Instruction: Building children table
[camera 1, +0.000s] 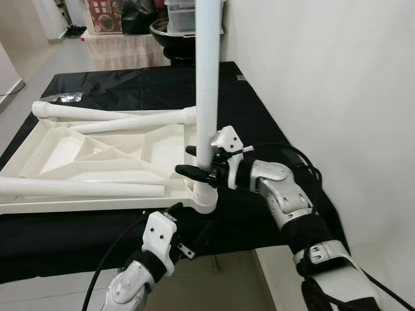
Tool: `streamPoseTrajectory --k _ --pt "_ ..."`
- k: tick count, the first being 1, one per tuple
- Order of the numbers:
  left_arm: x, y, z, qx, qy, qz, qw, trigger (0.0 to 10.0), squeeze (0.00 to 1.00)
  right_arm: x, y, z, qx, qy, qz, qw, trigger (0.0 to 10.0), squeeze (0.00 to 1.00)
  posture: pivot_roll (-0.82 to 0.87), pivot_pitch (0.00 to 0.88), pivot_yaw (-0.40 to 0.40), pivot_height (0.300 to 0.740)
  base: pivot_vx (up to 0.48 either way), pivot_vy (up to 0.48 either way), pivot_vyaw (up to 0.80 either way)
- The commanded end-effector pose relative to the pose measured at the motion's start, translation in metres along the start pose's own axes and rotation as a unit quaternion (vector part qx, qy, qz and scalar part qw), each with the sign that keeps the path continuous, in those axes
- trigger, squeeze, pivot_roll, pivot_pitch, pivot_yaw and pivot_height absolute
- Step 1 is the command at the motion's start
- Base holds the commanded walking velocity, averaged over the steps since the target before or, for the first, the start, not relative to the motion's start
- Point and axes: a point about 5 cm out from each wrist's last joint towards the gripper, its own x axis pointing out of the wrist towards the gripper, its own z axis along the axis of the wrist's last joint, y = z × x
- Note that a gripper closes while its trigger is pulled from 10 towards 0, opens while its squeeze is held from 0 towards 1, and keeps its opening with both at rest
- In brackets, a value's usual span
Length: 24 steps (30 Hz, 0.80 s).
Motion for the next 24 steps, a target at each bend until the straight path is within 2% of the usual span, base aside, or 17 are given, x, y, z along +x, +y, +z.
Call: streamPoseTrajectory --k 1,7,9,12,13,14,15,16,17,18,20,22,24 --pt "-0.002 -0.001 -0.003 -0.006 0.007 0.001 1.000 10.0 0.00 0.002 0.001 0.002 -0.002 -0.007 0.020 1.000 0.0 0.00 0.05 0.120 -0.037 0.740 0.000 0.000 0.00" --pt "-0.002 -0.001 -0.003 -0.007 0.006 0.001 1.000 10.0 0.00 -0.006 -0.005 -0.007 0.008 0.005 0.006 1.000 0.0 0.00 0.05 0.120 -0.033 0.740 0.000 0.000 0.00" --pt "-0.003 -0.001 -0.003 -0.007 0.007 0.001 1.000 10.0 0.00 -0.008 -0.007 -0.014 0.016 0.017 -0.022 0.999 0.0 0.00 0.05 0.120 -0.033 0.740 0.000 0.000 0.00" --pt "-0.003 -0.001 -0.003 -0.005 0.006 0.002 1.000 10.0 0.00 -0.013 -0.009 -0.034 0.046 0.057 -0.108 0.991 0.0 0.00 0.05 0.121 -0.038 0.740 0.000 0.000 0.00" --pt "-0.005 -0.001 -0.003 0.000 0.006 0.004 1.000 10.0 0.00 -0.016 -0.008 -0.052 0.073 0.094 -0.221 0.968 0.0 0.00 0.05 0.121 -0.044 0.740 0.000 0.000 0.00" --pt "-0.005 -0.001 -0.003 0.000 0.006 0.004 1.000 10.0 0.00 -0.016 -0.008 -0.052 0.073 0.094 -0.221 0.968 0.0 0.00 0.05 0.121 -0.044 0.740 0.000 0.000 0.00" --pt "-0.006 -0.001 -0.002 0.005 0.007 0.006 1.000 10.0 0.00 -0.024 -0.004 -0.072 0.095 0.141 -0.347 0.922 0.0 0.00 0.05 0.121 -0.044 0.740 0.000 0.000 0.00" --pt "-0.006 -0.001 -0.002 0.005 0.007 0.006 1.000 10.0 0.00 -0.024 -0.004 -0.072 0.095 0.141 -0.347 0.922 0.0 0.00 0.05 0.121 -0.044 0.740 0.000 0.000 0.00" --pt "-0.007 -0.001 -0.001 0.007 0.006 0.009 1.000 10.0 0.00 -0.024 0.018 -0.084 0.122 0.152 -0.364 0.911 0.0 0.00 0.07 0.124 -0.045 0.740 0.000 0.000 0.00" --pt "-0.007 -0.001 -0.001 0.007 0.006 0.009 1.000 10.0 0.00 -0.024 0.018 -0.084 0.122 0.152 -0.364 0.911 0.0 0.00 0.07 0.124 -0.045 0.740 0.000 0.000 0.00" --pt "-0.010 0.001 0.000 0.008 0.006 0.018 1.000 10.0 0.00 -0.019 0.047 -0.093 0.162 0.150 -0.363 0.905 0.0 0.00 0.06 0.132 -0.032 0.740 0.000 0.000 0.00" --pt "-0.012 0.001 0.001 0.011 0.006 0.023 1.000 10.0 0.00 -0.016 0.051 -0.093 0.169 0.147 -0.365 0.904 0.0 0.00 0.06 0.126 -0.030 0.740 0.000 0.000 0.00" --pt "-0.018 0.002 0.002 0.011 0.007 0.033 0.999 10.0 0.00 -0.006 0.048 -0.087 0.160 0.139 -0.352 0.912 0.0 0.00 0.05 0.122 -0.033 0.740 0.000 0.000 0.00"
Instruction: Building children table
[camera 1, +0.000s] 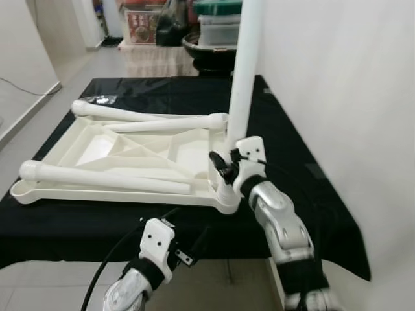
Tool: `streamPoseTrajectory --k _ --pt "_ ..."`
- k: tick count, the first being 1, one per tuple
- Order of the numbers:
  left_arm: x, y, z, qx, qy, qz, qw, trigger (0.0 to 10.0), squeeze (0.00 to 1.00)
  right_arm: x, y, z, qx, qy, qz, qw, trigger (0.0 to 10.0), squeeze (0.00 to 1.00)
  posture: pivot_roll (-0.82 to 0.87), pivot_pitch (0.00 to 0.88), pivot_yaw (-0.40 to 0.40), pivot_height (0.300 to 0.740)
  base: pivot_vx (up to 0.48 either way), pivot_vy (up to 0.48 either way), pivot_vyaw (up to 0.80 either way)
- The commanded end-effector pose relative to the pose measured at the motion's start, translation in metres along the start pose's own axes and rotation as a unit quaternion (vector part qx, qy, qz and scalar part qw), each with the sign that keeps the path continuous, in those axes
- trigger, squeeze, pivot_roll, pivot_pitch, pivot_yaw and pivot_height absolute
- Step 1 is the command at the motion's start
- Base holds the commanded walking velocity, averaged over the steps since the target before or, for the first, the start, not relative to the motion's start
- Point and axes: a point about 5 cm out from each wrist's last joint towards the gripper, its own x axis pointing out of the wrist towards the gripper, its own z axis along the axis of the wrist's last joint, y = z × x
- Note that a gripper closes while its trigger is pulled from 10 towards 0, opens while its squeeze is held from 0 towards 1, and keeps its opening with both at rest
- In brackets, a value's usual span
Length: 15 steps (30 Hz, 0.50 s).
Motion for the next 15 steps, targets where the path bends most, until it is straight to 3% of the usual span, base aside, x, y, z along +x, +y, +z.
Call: streamPoseTrajectory --k 1,3,4,5,6,7,8,12,13,14,15 --pt "-0.004 0.000 0.000 0.005 0.007 0.003 1.000 10.0 0.00 -0.007 0.006 -0.055 0.029 0.139 0.008 0.990 0.0 0.00 0.05 0.120 -0.032 0.740 0.000 0.000 0.00" --pt "-0.004 0.000 0.000 0.005 0.007 0.003 1.000 10.0 0.00 -0.007 0.006 -0.055 0.029 0.139 0.008 0.990 0.0 0.00 0.05 0.120 -0.032 0.740 0.000 0.000 0.00" --pt "-0.006 0.000 0.000 0.003 0.008 0.006 1.000 10.0 0.00 -0.005 0.007 -0.052 0.028 0.133 0.010 0.991 4.4 0.00 0.05 0.117 -0.032 0.740 0.000 0.000 0.00" --pt "-0.010 0.001 -0.001 0.001 0.011 0.010 1.000 10.0 0.00 -0.002 0.007 -0.048 0.030 0.119 0.014 0.992 10.0 0.00 0.05 0.115 -0.027 0.740 0.000 0.000 0.00" --pt "-0.013 0.001 -0.002 -0.002 0.015 0.016 1.000 10.0 0.00 0.002 0.006 -0.041 0.046 0.095 0.029 0.994 10.0 0.49 0.05 0.107 -0.022 0.740 0.000 0.000 0.00" --pt "-0.013 0.001 -0.002 -0.002 0.015 0.016 1.000 10.0 0.00 0.002 0.006 -0.041 0.046 0.095 0.029 0.994 10.0 0.49 0.05 0.107 -0.022 0.740 0.000 0.000 0.00" --pt "-0.014 0.002 -0.003 -0.005 0.017 0.019 1.000 10.0 0.00 0.005 0.006 -0.032 0.055 0.068 0.050 0.995 10.0 1.00 0.05 0.106 -0.021 0.740 0.000 0.000 0.00" --pt "-0.013 0.002 -0.005 -0.007 0.017 0.016 1.000 10.0 0.00 0.006 0.003 -0.022 0.055 0.039 0.067 0.995 10.0 1.00 0.05 0.094 -0.020 0.740 0.000 0.000 0.00" --pt "-0.011 0.001 -0.006 -0.007 0.017 0.011 1.000 10.0 0.00 0.007 -0.001 -0.016 0.046 0.028 0.088 0.995 10.0 0.71 0.05 0.091 -0.019 0.740 0.000 0.000 0.00" --pt "-0.010 -0.001 -0.007 -0.007 0.019 0.004 1.000 10.0 0.00 0.005 -0.005 -0.010 0.010 0.023 0.134 0.991 10.0 0.00 0.05 0.081 -0.015 0.740 0.000 0.000 0.00" --pt "-0.010 -0.001 -0.007 -0.007 0.019 0.004 1.000 10.0 0.00 0.005 -0.005 -0.010 0.010 0.023 0.134 0.991 10.0 0.00 0.05 0.081 -0.015 0.740 0.000 0.000 0.00"
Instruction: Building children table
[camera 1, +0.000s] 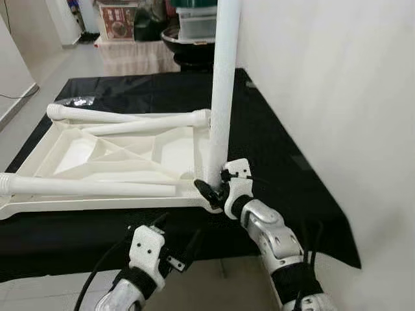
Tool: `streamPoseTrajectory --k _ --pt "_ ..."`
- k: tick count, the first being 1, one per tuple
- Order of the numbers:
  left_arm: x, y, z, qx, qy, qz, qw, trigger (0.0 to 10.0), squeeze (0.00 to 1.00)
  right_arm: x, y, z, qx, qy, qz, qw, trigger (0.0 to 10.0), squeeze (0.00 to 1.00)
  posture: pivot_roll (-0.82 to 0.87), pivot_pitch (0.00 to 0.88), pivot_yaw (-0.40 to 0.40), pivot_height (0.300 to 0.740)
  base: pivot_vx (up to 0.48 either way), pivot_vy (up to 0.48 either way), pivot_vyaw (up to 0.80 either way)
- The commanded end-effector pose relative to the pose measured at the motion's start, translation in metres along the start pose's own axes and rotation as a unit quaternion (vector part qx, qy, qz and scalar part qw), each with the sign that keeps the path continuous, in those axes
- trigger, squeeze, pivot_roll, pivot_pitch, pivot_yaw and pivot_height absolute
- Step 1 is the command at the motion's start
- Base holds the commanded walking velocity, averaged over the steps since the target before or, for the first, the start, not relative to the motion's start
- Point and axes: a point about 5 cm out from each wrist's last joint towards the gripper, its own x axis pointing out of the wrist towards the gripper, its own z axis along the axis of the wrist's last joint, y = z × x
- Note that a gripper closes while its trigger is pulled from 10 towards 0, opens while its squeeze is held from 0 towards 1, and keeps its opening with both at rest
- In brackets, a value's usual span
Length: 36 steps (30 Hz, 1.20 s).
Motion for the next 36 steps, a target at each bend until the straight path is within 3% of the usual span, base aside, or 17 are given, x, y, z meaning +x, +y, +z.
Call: streamPoseTrajectory --k 1,5,12,13,14,15,20,25,31,32,33,34,36 --pt "-0.002 -0.001 -0.005 -0.003 0.013 -0.008 1.000 10.0 0.00 0.000 0.003 0.010 -0.033 -0.013 0.055 0.998 10.0 0.00 0.05 0.081 -0.015 0.740 0.000 0.000 0.00" --pt "-0.003 -0.004 -0.005 -0.005 0.014 -0.013 1.000 10.0 0.00 -0.006 -0.012 0.019 -0.070 -0.018 0.097 0.993 10.0 0.00 0.05 0.067 -0.013 0.740 0.000 0.000 0.00" --pt "-0.007 -0.007 -0.006 -0.011 0.016 -0.013 1.000 10.0 0.00 -0.007 -0.023 0.029 -0.099 -0.022 0.145 0.984 10.0 0.00 0.05 0.042 -0.008 0.740 0.000 0.000 0.00" --pt "-0.008 -0.008 -0.006 -0.012 0.016 -0.013 1.000 10.0 0.00 -0.006 -0.025 0.030 -0.100 -0.022 0.147 0.984 9.0 0.00 0.05 0.043 -0.008 0.740 0.000 0.000 0.00" --pt "-0.008 -0.008 -0.006 -0.012 0.016 -0.013 1.000 10.0 0.00 -0.006 -0.025 0.030 -0.100 -0.022 0.147 0.984 9.0 0.00 0.05 0.043 -0.008 0.740 0.000 0.000 0.00" --pt "-0.008 -0.009 -0.005 -0.014 0.016 -0.016 1.000 10.0 0.00 -0.005 -0.028 0.032 -0.101 -0.022 0.146 0.984 0.0 0.00 0.05 0.043 -0.007 0.740 0.000 0.000 0.00" --pt "-0.008 -0.010 -0.006 -0.016 0.016 -0.020 1.000 10.0 0.00 -0.006 -0.034 0.034 -0.108 -0.018 0.158 0.981 0.0 0.00 0.05 0.044 -0.007 0.740 0.000 0.000 0.00" --pt "-0.005 -0.010 -0.007 -0.023 0.014 -0.019 0.999 10.0 0.00 -0.012 -0.034 0.020 -0.109 0.003 0.163 0.981 0.0 0.00 0.04 0.054 -0.007 0.740 0.000 0.000 0.00" --pt "-0.005 -0.009 -0.006 -0.027 0.014 -0.019 0.999 10.0 0.00 -0.017 -0.033 0.003 -0.074 0.016 0.122 0.990 0.0 0.00 0.03 0.063 -0.011 0.740 0.000 0.000 0.00" --pt "-0.005 -0.008 -0.006 -0.028 0.014 -0.018 0.999 10.0 0.00 -0.017 -0.029 -0.007 -0.065 0.028 0.080 0.994 0.0 0.00 0.02 0.068 -0.017 0.740 0.000 0.000 0.00" --pt "-0.005 -0.007 -0.006 -0.029 0.014 -0.017 0.999 10.0 0.00 -0.018 -0.026 -0.018 -0.054 0.041 -0.040 0.997 0.0 0.00 0.02 0.080 -0.021 0.740 0.000 0.000 0.00" --pt "-0.005 -0.007 -0.006 -0.029 0.014 -0.017 0.999 10.0 0.00 -0.018 -0.026 -0.018 -0.054 0.041 -0.040 0.997 0.0 0.00 0.02 0.080 -0.021 0.740 0.000 0.000 0.00" --pt "-0.004 -0.005 -0.006 -0.032 0.014 -0.013 0.999 10.0 0.00 -0.026 0.007 -0.036 -0.045 0.060 -0.112 0.991 0.0 0.00 0.01 0.086 -0.015 0.740 0.000 0.000 0.00"
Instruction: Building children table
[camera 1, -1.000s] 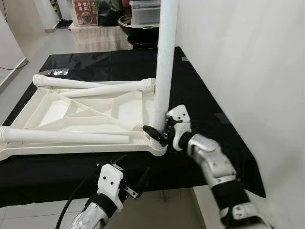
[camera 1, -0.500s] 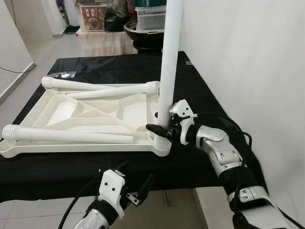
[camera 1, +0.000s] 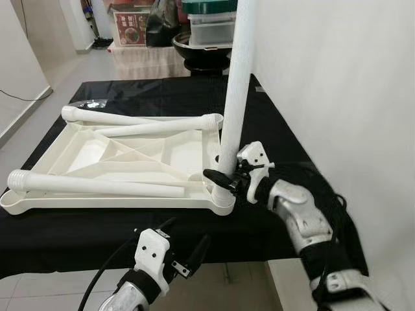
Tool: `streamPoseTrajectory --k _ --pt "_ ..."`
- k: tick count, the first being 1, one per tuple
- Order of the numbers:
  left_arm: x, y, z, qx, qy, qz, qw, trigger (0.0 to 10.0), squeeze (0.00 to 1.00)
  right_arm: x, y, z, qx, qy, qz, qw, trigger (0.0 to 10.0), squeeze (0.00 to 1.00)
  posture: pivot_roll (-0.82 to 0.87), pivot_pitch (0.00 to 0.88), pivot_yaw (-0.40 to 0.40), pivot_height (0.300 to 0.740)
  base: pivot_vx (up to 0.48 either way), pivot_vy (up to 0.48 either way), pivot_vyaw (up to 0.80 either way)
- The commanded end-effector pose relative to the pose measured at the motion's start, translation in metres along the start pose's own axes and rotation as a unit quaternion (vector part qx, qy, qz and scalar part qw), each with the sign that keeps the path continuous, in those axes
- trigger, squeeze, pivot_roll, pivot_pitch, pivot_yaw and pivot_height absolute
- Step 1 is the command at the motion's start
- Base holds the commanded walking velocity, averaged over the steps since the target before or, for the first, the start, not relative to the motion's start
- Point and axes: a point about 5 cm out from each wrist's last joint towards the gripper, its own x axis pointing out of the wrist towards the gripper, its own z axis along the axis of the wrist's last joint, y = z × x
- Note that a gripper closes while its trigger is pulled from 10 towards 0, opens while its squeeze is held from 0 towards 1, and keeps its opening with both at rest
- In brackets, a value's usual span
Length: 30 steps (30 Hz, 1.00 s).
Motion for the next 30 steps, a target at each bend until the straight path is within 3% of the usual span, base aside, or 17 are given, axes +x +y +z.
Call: streamPoseTrajectory --k 1,3,10,11,13,14,19,20,21,24,29,30 --pt "-0.001 0.002 -0.002 -0.006 0.008 0.003 1.000 10.0 0.00 -0.009 0.001 -0.034 -0.010 0.098 -0.031 0.995 0.0 0.00 0.01 0.086 -0.015 0.740 0.000 0.000 0.00" --pt "0.000 0.004 -0.003 -0.007 0.008 0.005 1.000 10.0 0.00 -0.010 0.012 -0.035 -0.001 0.097 -0.024 0.995 0.0 0.00 0.00 0.081 -0.008 0.740 0.000 0.000 0.00" --pt "0.002 0.006 -0.004 -0.008 0.008 0.006 1.000 10.0 0.00 0.001 0.009 -0.029 0.015 0.092 -0.015 0.996 0.0 0.00 0.01 0.081 -0.014 0.740 0.000 0.000 0.00" --pt "0.003 0.006 -0.005 -0.010 0.007 0.008 1.000 10.0 0.00 0.006 0.008 -0.024 0.018 0.080 -0.008 0.997 10.0 0.00 0.01 0.081 -0.015 0.740 0.000 0.000 0.00" --pt "0.005 0.006 -0.005 -0.012 0.006 0.009 1.000 10.0 0.00 0.010 0.008 -0.016 0.024 0.061 0.009 0.998 10.0 0.00 0.02 0.080 -0.020 0.740 0.000 0.000 0.00" --pt "0.007 0.006 -0.005 -0.018 0.005 0.012 1.000 10.0 0.00 0.017 0.008 -0.001 0.033 0.028 0.052 0.998 10.0 1.00 0.03 0.081 -0.024 0.740 0.000 0.000 0.00" --pt "0.008 0.006 -0.006 -0.026 0.004 0.012 1.000 10.0 0.00 0.020 0.007 0.012 0.032 0.004 0.091 0.995 10.0 1.00 0.03 0.080 -0.027 0.740 0.000 0.000 0.00" --pt "0.009 0.006 -0.007 -0.030 0.005 0.009 1.000 10.0 0.00 0.021 0.005 0.020 0.016 -0.008 0.137 0.990 10.0 0.00 0.03 0.079 -0.027 0.740 0.000 0.000 0.00" --pt "0.009 0.006 -0.007 -0.030 0.005 0.009 1.000 10.0 0.00 0.021 0.005 0.020 0.016 -0.008 0.137 0.990 10.0 0.00 0.03 0.079 -0.027 0.740 0.000 0.000 0.00" --pt "0.010 0.006 -0.007 -0.033 0.006 0.006 0.999 10.0 0.00 0.019 0.000 0.032 -0.030 -0.016 0.245 0.969 10.0 0.00 0.03 0.076 -0.025 0.740 0.000 0.000 0.00" --pt "0.011 0.006 -0.007 -0.035 0.005 0.010 0.999 10.0 0.00 0.018 -0.011 0.038 -0.050 -0.014 0.299 0.953 10.0 0.00 0.04 0.076 -0.030 0.740 0.000 0.000 0.00" --pt "0.011 0.006 -0.007 -0.034 0.004 0.012 0.999 10.0 0.00 0.019 -0.016 0.037 -0.052 -0.008 0.302 0.952 0.0 0.00 0.04 0.075 -0.033 0.740 0.000 0.000 0.00"
